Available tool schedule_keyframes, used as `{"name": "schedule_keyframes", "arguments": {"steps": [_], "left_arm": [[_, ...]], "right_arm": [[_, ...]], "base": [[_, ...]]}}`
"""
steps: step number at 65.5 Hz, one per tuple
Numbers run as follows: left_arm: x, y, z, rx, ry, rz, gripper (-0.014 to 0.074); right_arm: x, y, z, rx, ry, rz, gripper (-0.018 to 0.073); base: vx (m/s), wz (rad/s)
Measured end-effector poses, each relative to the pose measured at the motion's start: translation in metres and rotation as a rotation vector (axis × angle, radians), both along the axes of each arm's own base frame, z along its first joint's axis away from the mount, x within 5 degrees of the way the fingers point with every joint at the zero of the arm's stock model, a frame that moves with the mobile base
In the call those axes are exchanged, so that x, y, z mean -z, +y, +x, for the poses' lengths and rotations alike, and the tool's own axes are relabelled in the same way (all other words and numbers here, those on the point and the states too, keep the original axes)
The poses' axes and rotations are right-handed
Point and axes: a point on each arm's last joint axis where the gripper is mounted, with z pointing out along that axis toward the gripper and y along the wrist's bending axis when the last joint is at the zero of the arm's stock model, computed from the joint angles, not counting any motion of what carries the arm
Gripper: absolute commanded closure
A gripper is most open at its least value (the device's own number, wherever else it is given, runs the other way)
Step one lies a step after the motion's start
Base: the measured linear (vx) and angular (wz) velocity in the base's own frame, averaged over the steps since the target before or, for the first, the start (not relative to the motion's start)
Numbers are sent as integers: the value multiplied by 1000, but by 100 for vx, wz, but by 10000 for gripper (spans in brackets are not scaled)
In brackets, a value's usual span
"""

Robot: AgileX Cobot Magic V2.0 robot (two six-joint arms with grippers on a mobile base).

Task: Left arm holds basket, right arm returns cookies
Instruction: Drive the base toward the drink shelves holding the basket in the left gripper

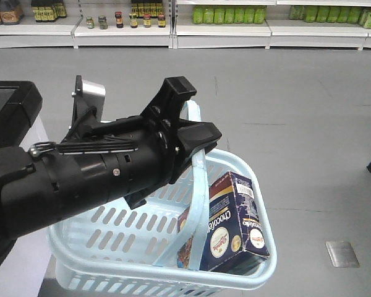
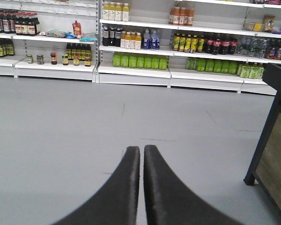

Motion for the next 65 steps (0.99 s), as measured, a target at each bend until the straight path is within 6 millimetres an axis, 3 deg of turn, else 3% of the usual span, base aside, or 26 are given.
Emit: {"name": "schedule_keyframes", "arguments": {"steps": [65], "left_arm": [[0,0,0,0,0,0,599]], "right_arm": [[0,0,0,0,1,0,565]], "base": [[52,-1]]}}
